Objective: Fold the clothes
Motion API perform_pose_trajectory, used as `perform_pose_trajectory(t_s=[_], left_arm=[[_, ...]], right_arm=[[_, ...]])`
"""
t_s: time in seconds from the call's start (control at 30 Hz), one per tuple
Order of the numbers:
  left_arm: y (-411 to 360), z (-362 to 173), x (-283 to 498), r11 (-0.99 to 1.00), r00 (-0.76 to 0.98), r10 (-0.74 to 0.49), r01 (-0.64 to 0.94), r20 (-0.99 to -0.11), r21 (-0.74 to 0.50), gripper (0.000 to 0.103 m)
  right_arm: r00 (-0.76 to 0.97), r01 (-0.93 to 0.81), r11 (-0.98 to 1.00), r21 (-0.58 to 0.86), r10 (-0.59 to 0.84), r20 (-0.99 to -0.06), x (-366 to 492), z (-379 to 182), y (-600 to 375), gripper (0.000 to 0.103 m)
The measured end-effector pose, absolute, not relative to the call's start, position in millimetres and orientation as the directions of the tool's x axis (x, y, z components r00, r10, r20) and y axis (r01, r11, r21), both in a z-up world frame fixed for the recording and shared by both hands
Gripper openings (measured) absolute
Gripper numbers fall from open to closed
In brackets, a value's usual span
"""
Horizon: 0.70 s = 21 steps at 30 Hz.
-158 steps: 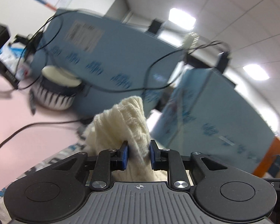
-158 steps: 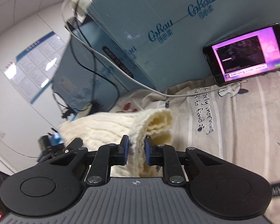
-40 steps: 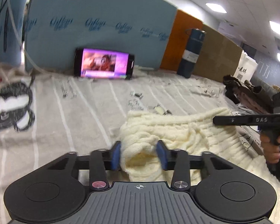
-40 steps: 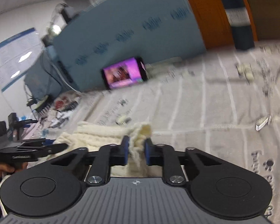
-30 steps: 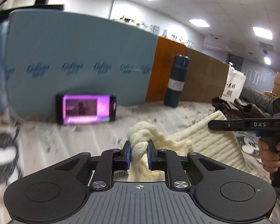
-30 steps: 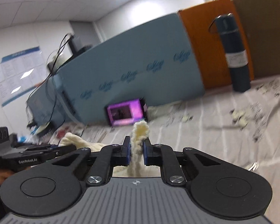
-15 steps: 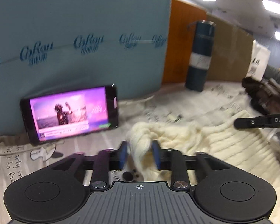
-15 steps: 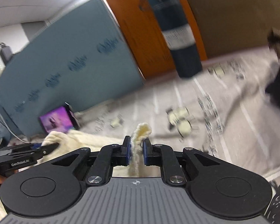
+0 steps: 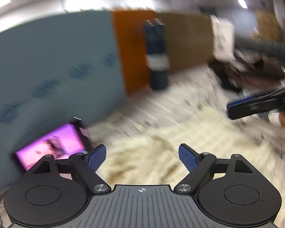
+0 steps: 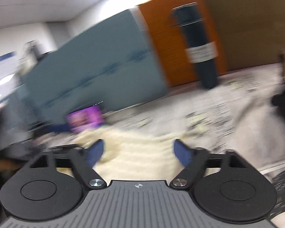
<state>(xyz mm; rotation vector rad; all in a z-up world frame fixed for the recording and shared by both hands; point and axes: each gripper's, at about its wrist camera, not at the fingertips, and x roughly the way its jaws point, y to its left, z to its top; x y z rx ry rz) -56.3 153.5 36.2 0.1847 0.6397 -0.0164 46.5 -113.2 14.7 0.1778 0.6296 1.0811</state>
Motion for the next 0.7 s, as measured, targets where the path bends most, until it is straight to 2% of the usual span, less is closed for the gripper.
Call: perform_pose_trajectory(t_s=[0.03, 0.07, 0.13, 0.17, 0.27, 0.43, 0.5, 0.53, 0.6, 0.7], left_arm=[[152.5, 31.5, -52.6, 0.982, 0.786, 0.042, 0.082, -0.617, 0.172, 0.083], [151.6, 26.9, -49.0, 0.980, 0.768, 0.043, 0.092, -0.639, 0.177, 0.075], [151.4, 17.6, -43.0, 0.978, 0.736, 0.044, 0.106, -0.676, 0.179, 0.051], [154.5, 14.0, -44.0, 0.980, 0.735, 0.050, 0.093, -0.676, 0.175, 0.028], [166.3, 14.0, -59.8, 0.985, 0.774, 0.094, 0.020, -0.626, 0.173, 0.016], [201.0, 25.7, -103.2, 0.979, 0.826, 0.203, -0.169, -0.526, 0.111, 0.017], [223.1, 22.2, -119.1, 0.960, 0.803, 0.266, -0.270, -0.533, 0.072, 0.026], [233.7, 19.6, -126.2, 0.947, 0.786, 0.295, -0.316, -0.544, 0.057, 0.033], [253.8, 12.6, -138.4, 0.917, 0.737, 0.344, -0.396, -0.581, 0.040, 0.070], [266.6, 13.9, -161.9, 0.880, 0.706, 0.417, -0.471, -0.572, 0.059, 0.083]], right_arm=[[0.264, -0.790, 0.430, 0.437, 0.882, -0.390, 41.6, 12.6, -114.9, 0.082], [0.225, -0.808, 0.398, 0.434, 0.890, -0.398, 37.3, 10.7, -115.0, 0.083], [0.146, -0.841, 0.333, 0.428, 0.899, -0.413, 28.8, 6.8, -115.1, 0.084], [0.115, -0.850, 0.311, 0.425, 0.897, -0.427, 25.8, 4.2, -113.4, 0.084], [0.073, -0.871, 0.282, 0.401, 0.883, -0.464, 17.0, 1.4, -103.7, 0.084], [-0.016, -0.889, 0.196, 0.415, 0.891, -0.455, 7.8, -0.3, -99.8, 0.084], [-0.032, -0.893, 0.182, 0.412, 0.887, -0.461, 5.5, -0.1, -97.6, 0.084], [-0.038, -0.894, 0.179, 0.411, 0.883, -0.467, 5.2, -0.1, -96.4, 0.084], [-0.048, -0.896, 0.175, 0.409, 0.876, -0.479, 4.5, -0.3, -94.1, 0.084], [-0.063, -0.897, 0.166, 0.409, 0.868, -0.492, 3.3, 1.0, -93.4, 0.084]])
